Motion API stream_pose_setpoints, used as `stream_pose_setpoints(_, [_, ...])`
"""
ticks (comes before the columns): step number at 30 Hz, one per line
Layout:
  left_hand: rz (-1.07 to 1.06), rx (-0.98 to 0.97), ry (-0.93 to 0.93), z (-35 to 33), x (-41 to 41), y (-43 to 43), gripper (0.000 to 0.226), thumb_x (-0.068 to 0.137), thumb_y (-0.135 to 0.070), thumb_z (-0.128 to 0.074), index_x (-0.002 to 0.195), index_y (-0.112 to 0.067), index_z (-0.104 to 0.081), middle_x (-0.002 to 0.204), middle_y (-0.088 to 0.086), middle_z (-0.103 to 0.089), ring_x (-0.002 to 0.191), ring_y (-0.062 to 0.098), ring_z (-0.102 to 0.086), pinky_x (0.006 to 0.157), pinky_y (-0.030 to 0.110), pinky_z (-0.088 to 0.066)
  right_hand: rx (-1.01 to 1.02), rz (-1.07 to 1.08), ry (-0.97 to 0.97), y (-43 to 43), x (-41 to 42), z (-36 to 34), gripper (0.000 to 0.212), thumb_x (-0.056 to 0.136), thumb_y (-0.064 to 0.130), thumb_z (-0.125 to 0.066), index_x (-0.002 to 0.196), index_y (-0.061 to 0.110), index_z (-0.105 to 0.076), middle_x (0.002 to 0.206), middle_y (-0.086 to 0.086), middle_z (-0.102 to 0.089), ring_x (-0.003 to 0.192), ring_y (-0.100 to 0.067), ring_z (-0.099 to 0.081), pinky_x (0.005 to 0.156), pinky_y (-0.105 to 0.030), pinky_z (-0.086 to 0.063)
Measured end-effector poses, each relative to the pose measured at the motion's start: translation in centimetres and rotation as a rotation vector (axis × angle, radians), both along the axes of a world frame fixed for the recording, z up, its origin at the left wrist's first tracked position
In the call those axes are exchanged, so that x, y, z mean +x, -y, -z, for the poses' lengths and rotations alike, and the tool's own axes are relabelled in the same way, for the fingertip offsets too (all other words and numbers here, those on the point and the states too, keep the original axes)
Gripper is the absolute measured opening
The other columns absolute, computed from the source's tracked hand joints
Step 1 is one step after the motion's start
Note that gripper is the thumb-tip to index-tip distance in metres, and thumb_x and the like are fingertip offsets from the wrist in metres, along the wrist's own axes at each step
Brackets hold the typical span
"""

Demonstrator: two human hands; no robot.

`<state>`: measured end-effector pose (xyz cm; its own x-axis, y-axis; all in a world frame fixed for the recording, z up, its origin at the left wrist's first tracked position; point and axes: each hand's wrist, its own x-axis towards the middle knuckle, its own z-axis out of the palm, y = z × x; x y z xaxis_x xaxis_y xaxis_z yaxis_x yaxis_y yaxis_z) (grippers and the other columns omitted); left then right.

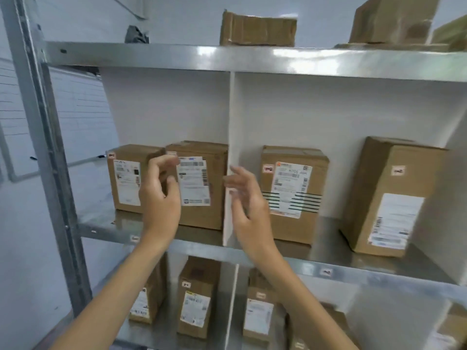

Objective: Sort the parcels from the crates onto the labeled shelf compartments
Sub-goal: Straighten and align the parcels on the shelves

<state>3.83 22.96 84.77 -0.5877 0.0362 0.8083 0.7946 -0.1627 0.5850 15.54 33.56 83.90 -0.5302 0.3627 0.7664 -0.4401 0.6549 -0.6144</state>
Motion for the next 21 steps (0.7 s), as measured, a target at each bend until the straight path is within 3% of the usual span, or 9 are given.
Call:
stream_pose_setpoints(3, [0.021, -0.005, -0.013, 0.0, 4.5, -2.3, 0.032, 0.090, 0.002, -0.044, 0.111, -0.019, -0.054, 0.112, -0.005, -0.060, 0.111, 0.007, -0.055, 0.097, 0.022, -0.045, -0.006, 0.056, -0.013, -2.8, 4.1, -0.1, 0.045, 0.094, -0.002, -0.042, 0.129, 0.026, -0.046, 0.111, 0.006, -0.061, 0.108, 0.000, -0.056, 0.090, -0.008, -0.040])
stream_pose_setpoints(7, [0.065, -0.008, -0.012, 0.6, 8.9, -5.2, 0.029, 0.091, 0.002, -0.044, 0.110, -0.016, -0.055, 0.111, -0.005, -0.061, 0.109, 0.002, -0.055, 0.096, 0.013, -0.043, -0.024, 0.106, -0.002, -5.4, 8.3, 0.4, 0.043, 0.094, 0.004, -0.042, 0.128, 0.031, -0.047, 0.113, 0.009, -0.061, 0.110, -0.002, -0.056, 0.091, -0.008, -0.042])
stream_pose_setpoints(13, [0.215, -0.188, 0.028, 2.0, 11.2, -9.0, 0.036, 0.091, 0.004, -0.049, 0.116, -0.021, -0.055, 0.116, -0.010, -0.060, 0.112, -0.002, -0.053, 0.093, 0.004, -0.039, -0.106, 0.167, 0.001, -8.5, 11.8, 1.2, 0.044, 0.094, -0.004, -0.041, 0.124, 0.026, -0.048, 0.111, 0.008, -0.062, 0.108, -0.001, -0.057, 0.091, -0.012, -0.043])
stream_pose_setpoints(18, [0.326, -0.211, 0.115, 3.3, 11.4, -10.8, 0.044, 0.088, 0.008, -0.048, 0.115, -0.027, -0.054, 0.113, -0.018, -0.059, 0.110, -0.006, -0.053, 0.089, 0.001, -0.038, -0.169, 0.234, 0.000, -10.9, 13.5, 2.0, 0.047, 0.092, -0.008, -0.040, 0.118, 0.028, -0.052, 0.108, 0.009, -0.062, 0.103, 0.004, -0.056, 0.089, -0.007, -0.040])
stream_pose_setpoints(21, [0.350, -0.229, 0.122, 3.8, 12.4, -12.3, 0.046, 0.088, 0.010, -0.048, 0.114, -0.027, -0.055, 0.115, -0.014, -0.060, 0.112, -0.002, -0.054, 0.093, 0.005, -0.040, -0.187, 0.309, 0.027, -12.8, 14.3, 2.5, 0.048, 0.091, -0.011, -0.039, 0.120, 0.025, -0.052, 0.110, 0.006, -0.061, 0.101, 0.004, -0.056, 0.087, -0.005, -0.041])
